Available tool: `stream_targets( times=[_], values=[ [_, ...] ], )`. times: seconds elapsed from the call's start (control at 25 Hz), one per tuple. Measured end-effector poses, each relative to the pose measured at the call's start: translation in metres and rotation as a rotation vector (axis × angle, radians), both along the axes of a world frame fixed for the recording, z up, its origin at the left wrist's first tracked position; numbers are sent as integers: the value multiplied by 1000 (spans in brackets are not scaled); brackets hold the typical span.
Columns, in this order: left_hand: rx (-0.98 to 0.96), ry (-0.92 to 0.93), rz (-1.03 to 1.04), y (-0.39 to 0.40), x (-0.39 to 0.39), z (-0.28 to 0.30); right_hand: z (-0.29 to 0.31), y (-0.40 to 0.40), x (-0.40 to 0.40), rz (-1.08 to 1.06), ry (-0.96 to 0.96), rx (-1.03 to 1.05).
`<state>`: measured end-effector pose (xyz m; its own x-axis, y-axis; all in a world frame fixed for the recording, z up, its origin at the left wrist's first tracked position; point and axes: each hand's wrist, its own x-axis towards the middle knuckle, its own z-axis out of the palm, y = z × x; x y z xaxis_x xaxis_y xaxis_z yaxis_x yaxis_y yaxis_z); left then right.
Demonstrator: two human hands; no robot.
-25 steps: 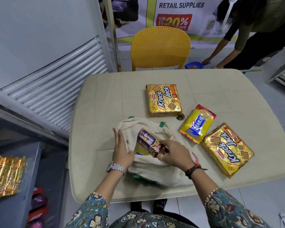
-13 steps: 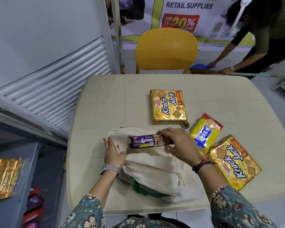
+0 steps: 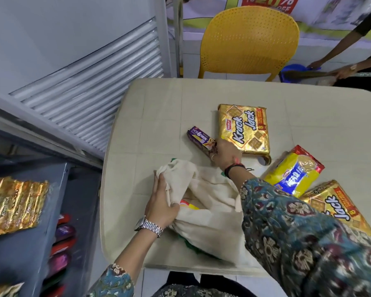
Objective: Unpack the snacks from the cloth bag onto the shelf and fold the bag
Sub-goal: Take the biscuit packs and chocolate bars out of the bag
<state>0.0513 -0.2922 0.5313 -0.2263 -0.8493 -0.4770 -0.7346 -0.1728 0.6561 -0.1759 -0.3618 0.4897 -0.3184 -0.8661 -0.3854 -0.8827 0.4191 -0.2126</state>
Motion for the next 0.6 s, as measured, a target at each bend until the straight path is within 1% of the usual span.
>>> stream_targets(
  times=[0.08,0.16,0.2,0.28,0.32,0.4,0.48,0.6],
  values=[
    [15,-25,-27,5,5,3,-3,6,2,9,30,-58],
    [28,-36,-39,11,9,5,1,22,7,32,33,-161],
    [30,-41,-45,14,10,6,5,33,12,42,-2,-209],
    [36,-49,-55,18,11,7,17,59,23,59,-166,-251],
    [36,-56,-61,20,11,8,23,74,30,57,-258,-236],
    [23,-72,-67,22,10,9,33,102,44,93,-364,-120],
    [-11,-77,-68,25,7,11,33,126,57,190,-418,26],
    [-47,-53,-69,29,3,15,26,148,73,285,-469,152]
  ],
)
